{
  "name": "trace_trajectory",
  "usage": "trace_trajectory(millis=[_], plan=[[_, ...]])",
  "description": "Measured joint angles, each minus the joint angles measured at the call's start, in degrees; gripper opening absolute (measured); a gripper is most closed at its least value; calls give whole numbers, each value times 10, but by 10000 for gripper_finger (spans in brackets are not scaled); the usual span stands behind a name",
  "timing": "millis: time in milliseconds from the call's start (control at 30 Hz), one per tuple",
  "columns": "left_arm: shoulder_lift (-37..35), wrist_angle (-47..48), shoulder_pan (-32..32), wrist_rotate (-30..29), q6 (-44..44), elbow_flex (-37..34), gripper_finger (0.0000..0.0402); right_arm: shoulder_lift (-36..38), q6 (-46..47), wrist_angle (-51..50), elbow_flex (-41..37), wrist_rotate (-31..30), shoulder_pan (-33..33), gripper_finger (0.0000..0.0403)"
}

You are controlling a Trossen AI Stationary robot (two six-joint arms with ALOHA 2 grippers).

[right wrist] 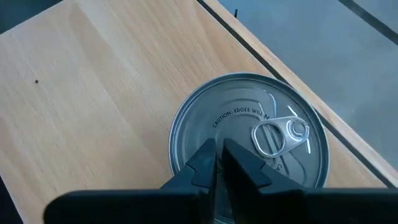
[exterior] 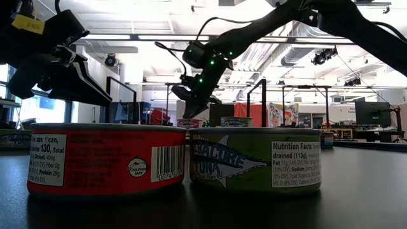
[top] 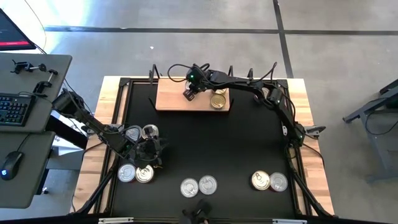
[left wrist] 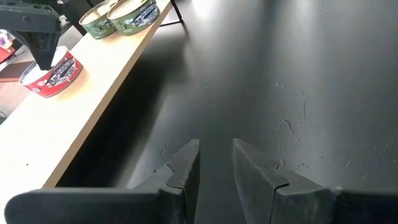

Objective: Stack canned seafood by type on shelf
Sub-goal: Put the red tuna can on the shelf, then adjust the green tuna cans on the shelf

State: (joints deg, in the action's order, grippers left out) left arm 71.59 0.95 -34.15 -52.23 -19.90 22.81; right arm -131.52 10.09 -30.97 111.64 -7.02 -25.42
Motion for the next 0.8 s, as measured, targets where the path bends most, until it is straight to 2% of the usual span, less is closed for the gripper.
trace_trajectory(millis=[133,233,500,600,700,800], plan=[[0,0,0,0,0,0,85,30,-23,7,-2,-16,11,18],[0,2,-1,5,-10,0,85,59,-80,-8,0,-22,41,18],[5,8,-23,12,-58,-8,85,98,-141,-150,0,-161,177,18],[7,0,-34,11,-61,-16,85,100,-109,-229,0,-200,193,18],[7,-15,-40,11,-65,-27,85,101,-46,-308,-1,-204,177,18],[7,-40,-43,7,-65,-40,85,101,-2,-345,-1,-220,149,18]])
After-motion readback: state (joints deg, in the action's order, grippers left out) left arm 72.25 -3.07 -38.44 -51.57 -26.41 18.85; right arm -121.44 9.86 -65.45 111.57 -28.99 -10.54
